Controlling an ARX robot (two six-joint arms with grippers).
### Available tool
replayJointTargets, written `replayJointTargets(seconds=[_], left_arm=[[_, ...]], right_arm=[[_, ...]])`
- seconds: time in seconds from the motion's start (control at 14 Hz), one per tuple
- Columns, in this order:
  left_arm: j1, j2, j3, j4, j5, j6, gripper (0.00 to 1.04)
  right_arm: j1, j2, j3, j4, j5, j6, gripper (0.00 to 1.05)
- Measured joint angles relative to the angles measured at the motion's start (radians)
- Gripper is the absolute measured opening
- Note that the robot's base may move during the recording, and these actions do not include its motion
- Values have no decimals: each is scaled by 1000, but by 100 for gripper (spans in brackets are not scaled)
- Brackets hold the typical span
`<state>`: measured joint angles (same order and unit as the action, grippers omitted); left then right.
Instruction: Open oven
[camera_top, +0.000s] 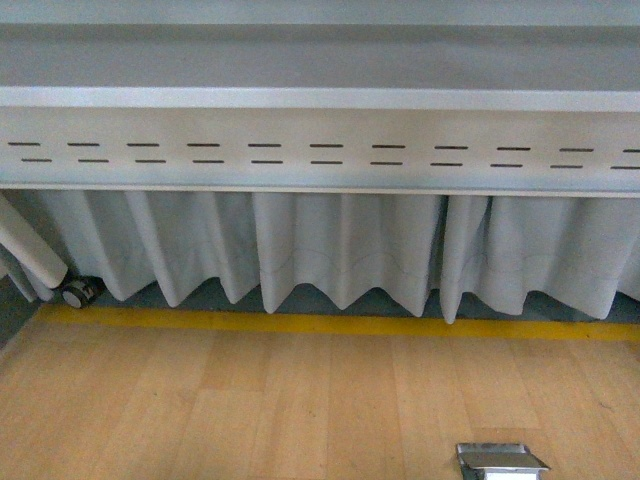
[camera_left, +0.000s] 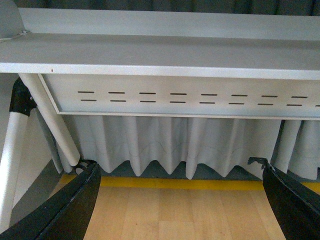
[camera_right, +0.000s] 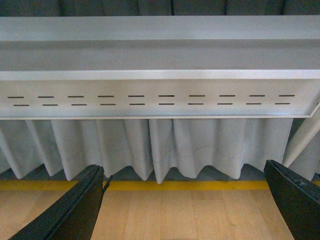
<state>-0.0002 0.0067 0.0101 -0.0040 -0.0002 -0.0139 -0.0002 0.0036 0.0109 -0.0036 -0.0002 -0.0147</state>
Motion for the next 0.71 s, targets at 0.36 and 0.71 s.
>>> replayJointTargets(seconds=[0.36,0.71], left_arm=[[0,0,0,0,0,0,98],[0,0,0,0,0,0,98]], right_arm=[[0,0,0,0,0,0,98],[0,0,0,0,0,0,98]])
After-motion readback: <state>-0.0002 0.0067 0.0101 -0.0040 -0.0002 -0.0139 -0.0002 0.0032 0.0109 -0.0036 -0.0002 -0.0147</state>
